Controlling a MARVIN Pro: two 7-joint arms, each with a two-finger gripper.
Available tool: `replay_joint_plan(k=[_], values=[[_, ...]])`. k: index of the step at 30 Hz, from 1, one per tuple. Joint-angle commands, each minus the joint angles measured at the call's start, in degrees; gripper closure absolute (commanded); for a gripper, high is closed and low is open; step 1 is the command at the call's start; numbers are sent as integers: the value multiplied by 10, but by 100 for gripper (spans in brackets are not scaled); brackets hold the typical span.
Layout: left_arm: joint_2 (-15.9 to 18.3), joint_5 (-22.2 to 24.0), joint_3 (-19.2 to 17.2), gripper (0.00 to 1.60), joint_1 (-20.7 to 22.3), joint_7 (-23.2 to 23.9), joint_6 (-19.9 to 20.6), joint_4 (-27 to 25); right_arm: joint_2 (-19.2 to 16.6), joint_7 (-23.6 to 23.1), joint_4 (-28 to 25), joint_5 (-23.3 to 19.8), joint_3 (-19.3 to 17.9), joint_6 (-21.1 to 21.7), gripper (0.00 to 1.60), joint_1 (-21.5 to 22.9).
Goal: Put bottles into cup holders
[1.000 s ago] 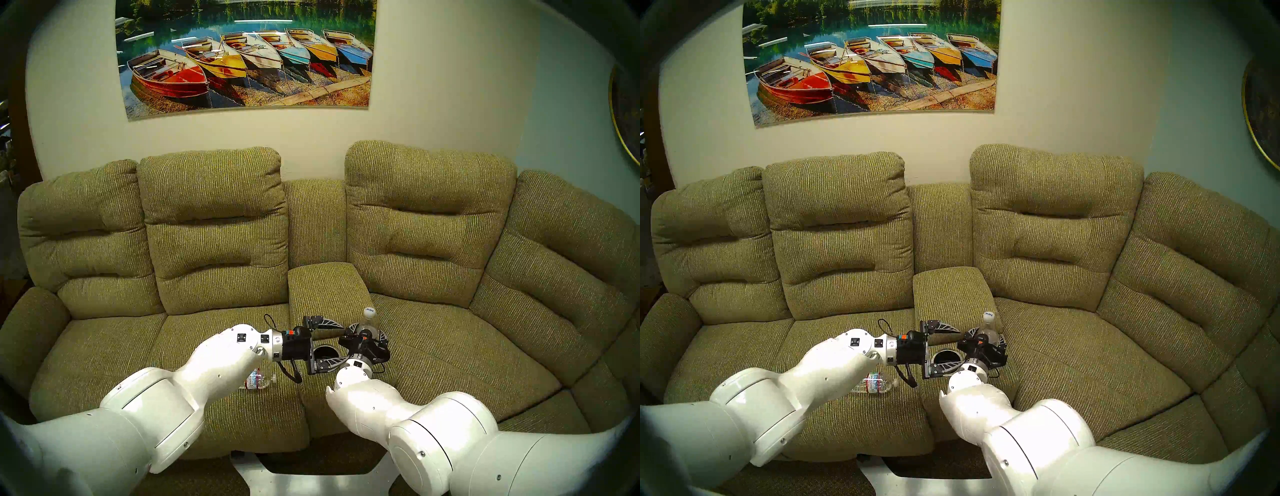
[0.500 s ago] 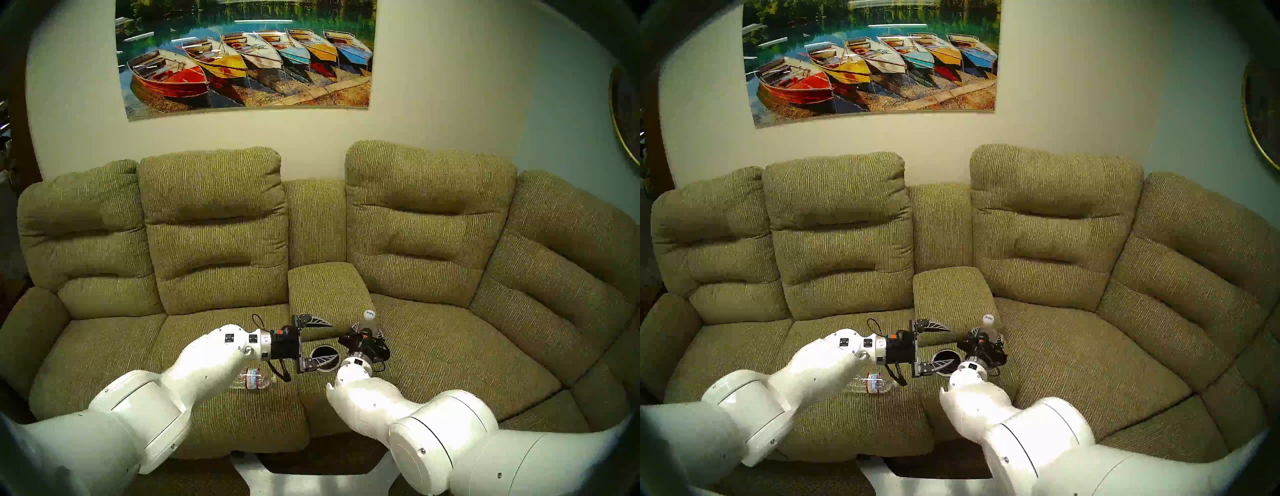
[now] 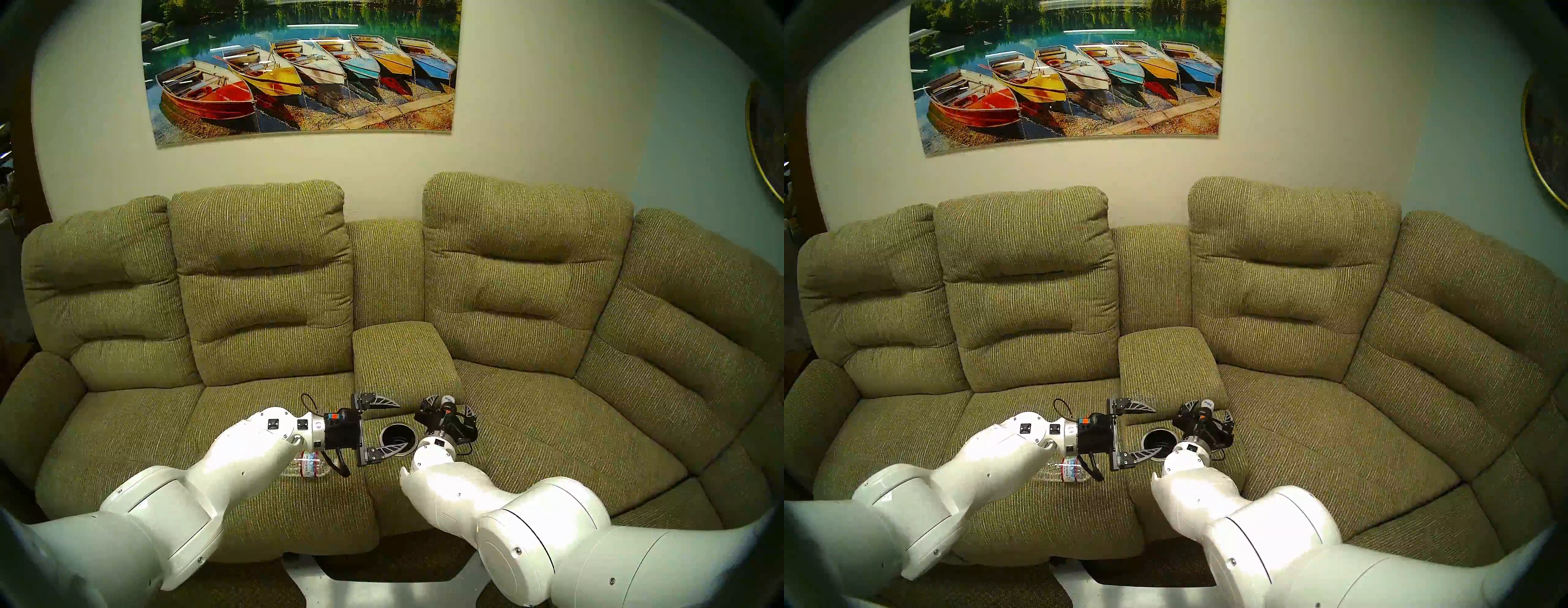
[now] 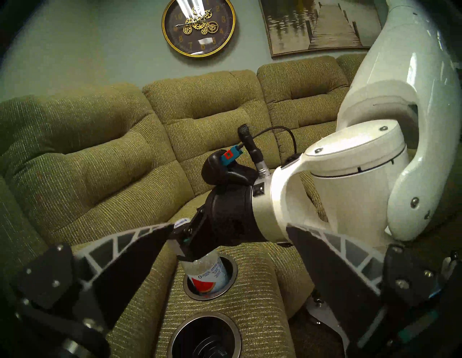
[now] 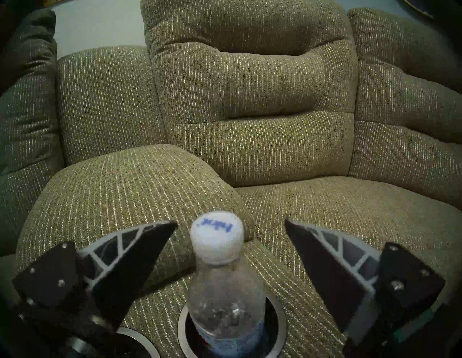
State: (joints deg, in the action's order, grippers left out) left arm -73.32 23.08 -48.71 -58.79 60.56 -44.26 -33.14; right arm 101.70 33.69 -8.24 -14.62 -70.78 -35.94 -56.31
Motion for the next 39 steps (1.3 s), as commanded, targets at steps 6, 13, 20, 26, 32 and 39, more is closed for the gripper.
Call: replay_joint_plan(k=[6,13,20,26,32,39], values=[[20,17,-5,0,-23,12,-2,-65,-15,-1,-13,-4,-4,-21,0,19],[39,19,-1,0,-32,19,23,-100,-52,3,-21,-5,-10,-43,0,32],[66,22,-2,0,-38,41,63,-130,-81,9,-20,-3,-14,-56,0,32],[89,24,-2,0,-39,61,113,-156,-90,16,-19,2,-13,-72,0,26],[114,3,14,0,-40,73,187,-159,-95,23,-17,9,-12,-90,0,15],[130,-23,41,0,-27,89,259,-180,-100,29,-17,19,-7,-115,0,-1]])
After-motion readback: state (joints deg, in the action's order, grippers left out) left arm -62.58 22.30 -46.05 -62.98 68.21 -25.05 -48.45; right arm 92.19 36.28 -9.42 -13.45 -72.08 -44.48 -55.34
